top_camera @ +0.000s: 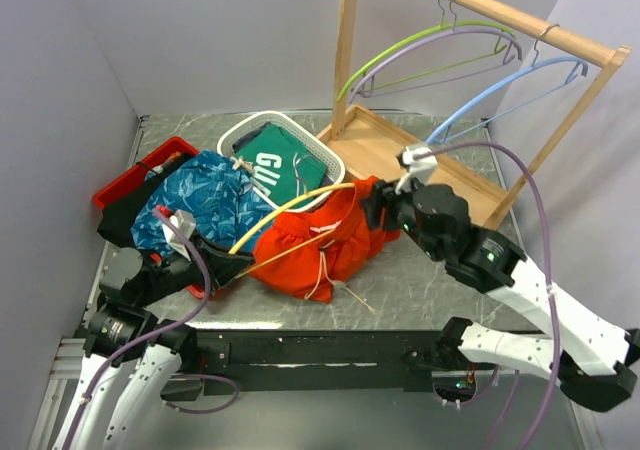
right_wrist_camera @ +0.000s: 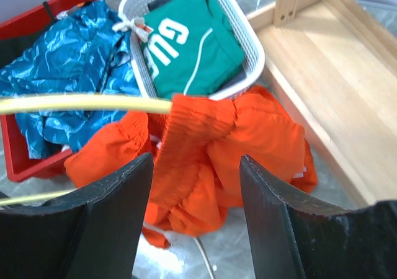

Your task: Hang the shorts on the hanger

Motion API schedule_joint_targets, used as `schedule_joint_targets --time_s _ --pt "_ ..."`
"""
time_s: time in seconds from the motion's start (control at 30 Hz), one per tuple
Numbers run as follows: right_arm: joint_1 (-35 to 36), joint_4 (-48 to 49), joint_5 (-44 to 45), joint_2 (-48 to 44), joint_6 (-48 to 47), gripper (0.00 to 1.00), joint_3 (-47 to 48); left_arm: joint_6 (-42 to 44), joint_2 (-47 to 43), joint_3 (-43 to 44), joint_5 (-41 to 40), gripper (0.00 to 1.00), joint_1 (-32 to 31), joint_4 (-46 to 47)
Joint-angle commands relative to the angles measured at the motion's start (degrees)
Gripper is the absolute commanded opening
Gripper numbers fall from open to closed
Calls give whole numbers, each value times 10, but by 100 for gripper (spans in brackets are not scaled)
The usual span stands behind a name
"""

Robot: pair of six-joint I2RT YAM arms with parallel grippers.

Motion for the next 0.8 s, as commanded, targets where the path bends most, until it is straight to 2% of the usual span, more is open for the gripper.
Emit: schedule_joint_targets --time_s 0.0,0.13,0.3,0.5,0.67,0.77 --pt "-3 27 1 -84 37 65 -66 41 17 39 38 1 -2 24" --pt "-1 67 9 -148 99 65 -170 56 44 48 60 1 -2 17" --pt "-2 112 38 -224 134 66 -263 64 77 59 76 1 -2 19" --pt "-2 143 151 -315 167 71 -362 85 138 79 82 1 -19 15" --pt "-6 229 199 -384 115 77 -430 100 177 90 89 1 -47 16" --pt "-15 269 173 -372 61 80 -429 103 184 91 95 1 -53 18"
